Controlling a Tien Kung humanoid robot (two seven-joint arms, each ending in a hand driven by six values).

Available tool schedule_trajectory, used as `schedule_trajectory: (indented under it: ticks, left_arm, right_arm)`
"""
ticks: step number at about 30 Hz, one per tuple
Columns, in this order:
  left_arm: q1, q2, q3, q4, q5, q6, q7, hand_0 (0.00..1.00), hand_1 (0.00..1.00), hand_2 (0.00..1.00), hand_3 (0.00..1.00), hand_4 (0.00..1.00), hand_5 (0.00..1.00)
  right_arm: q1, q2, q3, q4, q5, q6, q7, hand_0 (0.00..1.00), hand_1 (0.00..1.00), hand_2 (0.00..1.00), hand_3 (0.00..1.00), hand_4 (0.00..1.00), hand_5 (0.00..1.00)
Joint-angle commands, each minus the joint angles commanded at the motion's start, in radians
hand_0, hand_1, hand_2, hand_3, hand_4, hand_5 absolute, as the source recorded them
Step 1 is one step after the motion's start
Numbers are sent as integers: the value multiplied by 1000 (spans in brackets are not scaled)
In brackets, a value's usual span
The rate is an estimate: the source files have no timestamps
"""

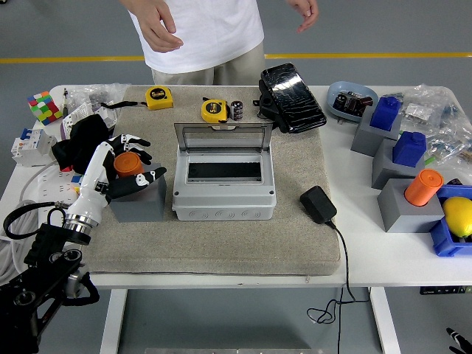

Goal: Fetch the battery,place it into the box,close the lid of the box

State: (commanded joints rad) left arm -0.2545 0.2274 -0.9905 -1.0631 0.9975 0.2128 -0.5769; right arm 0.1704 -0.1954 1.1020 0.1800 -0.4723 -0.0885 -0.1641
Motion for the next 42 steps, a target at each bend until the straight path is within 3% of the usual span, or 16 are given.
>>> schedule_trajectory:
  ticks: [5, 6, 18, 19, 23, 27, 34, 38, 42]
  left_arm:
    - [-10, -3, 19, 4, -41, 11, -20, 256, 244, 284, 296, 967, 2]
    - [-12, -3, 21, 4, -44, 12, -21, 168, 149, 235, 249, 909, 2]
    - [-30, -3, 45, 2, -75, 25, -49, 130, 95, 206, 226, 871, 2]
    - [-30, -3, 46, 0, -75, 26, -51, 121, 70, 186, 196, 826, 2]
    - [-31, -2, 38, -30, -45, 27, -55, 121, 70, 186, 196, 826, 2]
    - [-36, 2, 27, -67, 54, 31, -48, 113, 63, 185, 194, 801, 2]
    - [-47, 18, 10, -201, 307, 48, 62, 110, 63, 185, 195, 804, 2]
    - [-84, 49, 60, -289, 476, 50, 183, 101, 60, 181, 203, 822, 2]
    - [-154, 76, 153, -344, 645, 32, 330, 101, 60, 181, 203, 822, 2]
  right_arm:
    - [0, 1, -2, 0, 1, 0, 1, 668, 671, 664, 555, 959, 467]
    - [-1, 1, -2, 0, 1, 0, 1, 668, 670, 664, 554, 958, 466]
    - [-1, 5, -2, 0, 0, -5, 6, 668, 670, 663, 553, 957, 465]
    - [-1, 5, -3, 0, 1, -5, 7, 668, 670, 663, 553, 957, 465]
    - [-2, 5, -2, 0, 1, -6, 9, 668, 670, 663, 553, 957, 465]
    - [-2, 6, -4, 0, 1, -6, 10, 667, 670, 662, 553, 957, 465]
    - [-2, 4, -5, 0, 0, -8, 10, 665, 669, 661, 553, 956, 465]
    - [-2, 4, -5, 0, 0, -8, 10, 665, 668, 661, 552, 956, 464]
    - [-1, 3, -5, 0, 0, -9, 10, 665, 668, 661, 552, 956, 464]
